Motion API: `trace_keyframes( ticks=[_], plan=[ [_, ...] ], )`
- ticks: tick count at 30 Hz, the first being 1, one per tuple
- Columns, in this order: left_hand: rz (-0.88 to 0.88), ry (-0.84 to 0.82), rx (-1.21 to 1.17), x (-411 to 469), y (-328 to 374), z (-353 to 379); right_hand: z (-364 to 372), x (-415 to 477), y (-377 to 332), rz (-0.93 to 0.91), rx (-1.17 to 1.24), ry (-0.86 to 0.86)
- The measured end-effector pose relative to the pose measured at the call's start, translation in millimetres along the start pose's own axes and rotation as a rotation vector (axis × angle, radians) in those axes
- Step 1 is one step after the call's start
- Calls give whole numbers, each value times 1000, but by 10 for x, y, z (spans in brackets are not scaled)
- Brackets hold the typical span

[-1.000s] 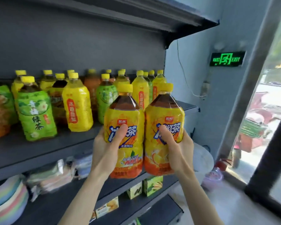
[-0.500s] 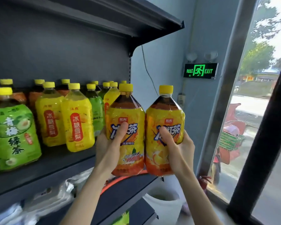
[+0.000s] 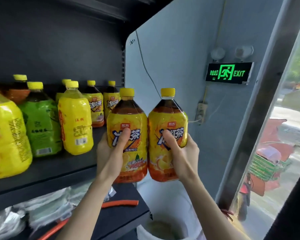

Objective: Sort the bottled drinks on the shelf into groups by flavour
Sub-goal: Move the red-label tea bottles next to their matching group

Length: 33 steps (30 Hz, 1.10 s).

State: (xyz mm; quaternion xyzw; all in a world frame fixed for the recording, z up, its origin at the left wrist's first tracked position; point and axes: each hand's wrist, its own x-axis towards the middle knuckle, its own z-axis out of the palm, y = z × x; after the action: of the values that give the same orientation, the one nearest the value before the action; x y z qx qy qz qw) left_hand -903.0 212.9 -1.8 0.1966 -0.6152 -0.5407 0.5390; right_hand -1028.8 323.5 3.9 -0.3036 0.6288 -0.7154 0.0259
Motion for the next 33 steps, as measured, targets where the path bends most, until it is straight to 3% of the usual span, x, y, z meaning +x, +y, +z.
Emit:
trace_keyframes(
  ticks=[10,26,33],
  plan=[
    [19,214,183,576,-269,381,209,925,320,0,119,-186],
    [-132,129,421,1788,-928,219,958,1631,865,22,172,-236],
    [-143,141,325,2135,-1041,189,1106,1883,1022,30,206,-224]
  ],
)
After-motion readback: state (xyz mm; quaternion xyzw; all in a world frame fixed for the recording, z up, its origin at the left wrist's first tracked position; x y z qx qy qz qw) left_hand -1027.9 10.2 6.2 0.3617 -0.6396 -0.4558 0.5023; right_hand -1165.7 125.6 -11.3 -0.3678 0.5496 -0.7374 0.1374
